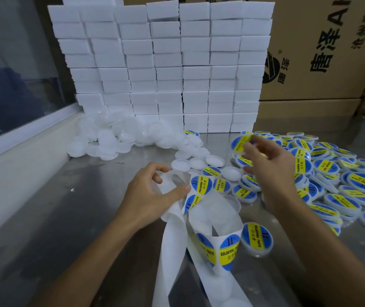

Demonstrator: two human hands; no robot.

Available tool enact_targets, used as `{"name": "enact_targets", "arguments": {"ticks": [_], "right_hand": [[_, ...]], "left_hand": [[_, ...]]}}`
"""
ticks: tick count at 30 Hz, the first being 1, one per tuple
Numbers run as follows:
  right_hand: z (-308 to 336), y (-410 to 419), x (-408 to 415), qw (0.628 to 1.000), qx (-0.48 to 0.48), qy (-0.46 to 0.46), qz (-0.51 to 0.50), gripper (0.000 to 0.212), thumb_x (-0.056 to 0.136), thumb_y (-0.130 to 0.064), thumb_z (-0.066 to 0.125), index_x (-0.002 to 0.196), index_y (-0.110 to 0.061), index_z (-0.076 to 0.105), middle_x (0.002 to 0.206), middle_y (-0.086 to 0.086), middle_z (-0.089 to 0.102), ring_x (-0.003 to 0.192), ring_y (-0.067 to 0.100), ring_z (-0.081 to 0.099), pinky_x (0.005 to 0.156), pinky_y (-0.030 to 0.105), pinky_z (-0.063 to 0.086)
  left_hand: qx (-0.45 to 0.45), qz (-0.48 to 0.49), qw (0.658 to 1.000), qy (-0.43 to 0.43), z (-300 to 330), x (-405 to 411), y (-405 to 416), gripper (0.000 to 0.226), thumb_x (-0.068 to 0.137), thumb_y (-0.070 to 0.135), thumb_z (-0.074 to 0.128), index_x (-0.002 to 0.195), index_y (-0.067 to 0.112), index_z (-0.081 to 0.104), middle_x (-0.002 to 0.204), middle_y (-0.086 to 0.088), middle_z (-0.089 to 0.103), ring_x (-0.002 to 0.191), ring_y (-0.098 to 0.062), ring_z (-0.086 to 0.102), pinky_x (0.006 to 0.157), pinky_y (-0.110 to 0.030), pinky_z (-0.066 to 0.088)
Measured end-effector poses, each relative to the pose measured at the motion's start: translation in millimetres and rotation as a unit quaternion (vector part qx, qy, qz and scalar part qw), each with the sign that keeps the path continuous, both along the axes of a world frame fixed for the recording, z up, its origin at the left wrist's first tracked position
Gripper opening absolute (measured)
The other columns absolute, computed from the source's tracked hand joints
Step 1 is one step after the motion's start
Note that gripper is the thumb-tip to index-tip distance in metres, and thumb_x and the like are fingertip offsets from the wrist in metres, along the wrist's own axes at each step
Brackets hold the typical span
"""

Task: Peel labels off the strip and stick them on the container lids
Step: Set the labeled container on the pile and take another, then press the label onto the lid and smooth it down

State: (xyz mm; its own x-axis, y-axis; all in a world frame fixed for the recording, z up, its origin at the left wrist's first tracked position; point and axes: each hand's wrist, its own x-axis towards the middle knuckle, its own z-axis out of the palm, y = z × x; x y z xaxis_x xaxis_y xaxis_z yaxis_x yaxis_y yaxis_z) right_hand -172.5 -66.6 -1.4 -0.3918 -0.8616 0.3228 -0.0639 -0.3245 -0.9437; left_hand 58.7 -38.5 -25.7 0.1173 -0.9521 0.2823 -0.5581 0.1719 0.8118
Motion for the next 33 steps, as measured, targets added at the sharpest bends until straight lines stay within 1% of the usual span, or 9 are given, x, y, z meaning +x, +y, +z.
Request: {"name": "enact_targets", "arguments": {"ticks": [4, 8, 11, 15, 19, 22, 25, 30, 33], "right_hand": [[-6, -12, -28, 0.988, 0.073, -0.125, -0.054, 0.069, 0.09, -0.019, 0.067, 0.15, -0.022, 0.033, 0.145, 0.006, 0.046, 0.096, 0.012, 0.066, 0.08, 0.032, 0.059], [-7, -14, -36, 0.974, 0.12, -0.182, -0.066, 0.075, 0.093, -0.012, 0.059, 0.154, -0.022, 0.017, 0.142, 0.013, 0.048, 0.096, 0.018, 0.068, 0.089, 0.036, 0.056], [-2, -13, -37, 0.97, 0.13, -0.181, -0.095, 0.078, 0.09, -0.009, 0.059, 0.154, -0.022, 0.015, 0.133, 0.014, 0.054, 0.085, 0.018, 0.072, 0.078, 0.032, 0.06], [1, -11, -37, 0.977, 0.157, -0.099, -0.1, 0.068, 0.086, -0.017, 0.066, 0.145, -0.022, 0.033, 0.113, 0.011, 0.062, 0.076, 0.023, 0.072, 0.068, 0.037, 0.061], [-6, -5, -28, 0.967, 0.145, 0.16, -0.137, 0.035, 0.082, -0.026, 0.066, 0.115, -0.018, 0.06, 0.084, -0.004, 0.065, 0.083, 0.022, 0.067, 0.079, 0.045, 0.056], [-5, 0, -12, 0.977, 0.088, 0.191, -0.043, 0.005, 0.085, -0.019, 0.067, 0.088, -0.018, 0.07, 0.072, 0.0, 0.069, 0.071, 0.017, 0.067, 0.064, 0.035, 0.057], [0, 10, 12, 0.977, 0.045, 0.187, 0.096, 0.005, 0.086, -0.018, 0.068, 0.089, -0.017, 0.064, 0.063, 0.007, 0.07, 0.053, 0.011, 0.065, 0.051, 0.023, 0.052], [-4, 23, 40, 0.945, 0.079, 0.193, 0.251, 0.034, 0.083, -0.027, 0.073, 0.098, -0.023, 0.042, 0.08, 0.004, 0.075, 0.071, 0.023, 0.069, 0.065, 0.033, 0.051], [-8, 26, 48, 0.931, 0.088, 0.15, 0.321, 0.032, 0.08, -0.017, 0.078, 0.095, -0.019, 0.049, 0.084, 0.008, 0.075, 0.076, 0.018, 0.069, 0.071, 0.033, 0.053]], "left_hand": [[0.067, -0.008, 0.996, -0.058, 1, 2, 2, 0.059, 0.05, 0.069, 0.077, 0.098, 0.043, 0.053, 0.092, 0.012, 0.056, 0.073, -0.003, 0.056, 0.06, -0.02, 0.04], [0.031, 0.012, 0.998, -0.054, -2, 1, 1, 0.036, 0.064, 0.033, 0.087, 0.087, 0.037, 0.059, 0.086, 0.01, 0.06, 0.054, -0.002, 0.049, 0.056, -0.016, 0.037], [-0.005, 0.005, 0.998, -0.065, -3, 0, 3, 0.028, 0.068, 0.025, 0.085, 0.079, 0.034, 0.061, 0.086, 0.01, 0.06, 0.06, -0.005, 0.054, 0.055, -0.01, 0.039], [-0.035, -0.023, 0.991, -0.126, -7, -6, 5, 0.025, 0.075, 0.024, 0.079, 0.07, 0.041, 0.061, 0.089, 0.01, 0.053, 0.077, 0.001, 0.054, 0.061, -0.002, 0.035], [-0.022, -0.041, 0.991, -0.126, -10, -8, 4, 0.012, 0.081, 0.022, 0.075, 0.072, 0.029, 0.071, 0.091, 0.013, 0.051, 0.08, 0.003, 0.053, 0.063, 0.0, 0.032], [-0.041, -0.045, 0.992, -0.109, -9, -10, 5, 0.025, 0.082, 0.018, 0.071, 0.064, 0.033, 0.063, 0.088, 0.012, 0.056, 0.083, -0.003, 0.055, 0.076, -0.008, 0.038], [-0.069, -0.019, 0.997, -0.034, -5, -10, 3, 0.027, 0.085, 0.023, 0.066, 0.062, 0.032, 0.058, 0.072, 0.021, 0.065, 0.073, 0.001, 0.059, 0.08, -0.032, 0.045], [-0.034, -0.041, 0.981, 0.184, 5, -10, 5, 0.022, 0.097, 0.018, 0.056, 0.076, 0.024, 0.06, 0.069, -0.012, 0.069, 0.062, -0.019, 0.055, 0.06, -0.032, 0.042], [-0.004, -0.035, 0.972, 0.234, 6, -14, 7, 0.023, 0.099, 0.025, 0.053, 0.079, 0.03, 0.061, 0.074, -0.009, 0.072, 0.062, -0.017, 0.061, 0.061, -0.033, 0.05]]}}
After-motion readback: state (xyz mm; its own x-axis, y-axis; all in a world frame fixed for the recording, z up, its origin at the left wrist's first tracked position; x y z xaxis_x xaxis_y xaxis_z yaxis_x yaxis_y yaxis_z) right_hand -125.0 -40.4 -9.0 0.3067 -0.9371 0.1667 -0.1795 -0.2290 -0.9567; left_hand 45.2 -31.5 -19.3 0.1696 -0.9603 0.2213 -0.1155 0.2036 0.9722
